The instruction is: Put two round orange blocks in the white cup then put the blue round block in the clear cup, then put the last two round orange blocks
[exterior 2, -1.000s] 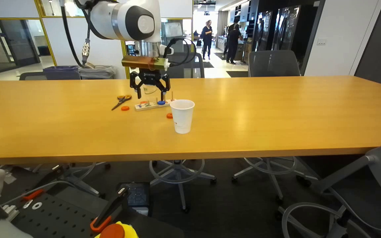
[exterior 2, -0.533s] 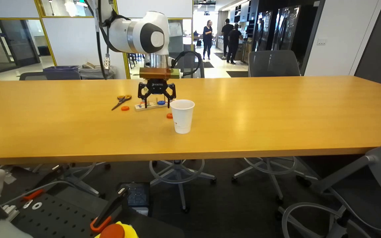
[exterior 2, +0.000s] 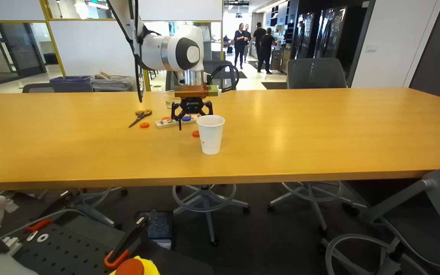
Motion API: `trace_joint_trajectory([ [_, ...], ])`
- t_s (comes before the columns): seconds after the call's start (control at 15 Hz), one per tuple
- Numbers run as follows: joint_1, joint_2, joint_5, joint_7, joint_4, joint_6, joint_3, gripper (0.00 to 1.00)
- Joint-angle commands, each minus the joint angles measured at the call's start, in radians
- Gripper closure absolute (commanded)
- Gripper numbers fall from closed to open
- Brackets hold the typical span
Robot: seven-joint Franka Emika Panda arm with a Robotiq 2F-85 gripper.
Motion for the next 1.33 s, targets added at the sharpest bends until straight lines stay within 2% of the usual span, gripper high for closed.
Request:
trace_joint_trajectory([
  [0.0,-0.020,0.033,-0.016,0.012,0.048,0.011,0.008,0.00],
  [0.47,-0.050,0.051,0.001,0.001,0.068,0.009,0.021,0.00],
  [1.13,-0.052,0.061,0.006,0.000,0.064,0.006,0.036,0.00],
  [1.2,-0.057,0.064,0.014,-0.005,0.066,0.004,0.041,0.25],
  [1.27,-0.062,0.064,0.022,-0.012,0.067,0.001,0.047,0.26],
])
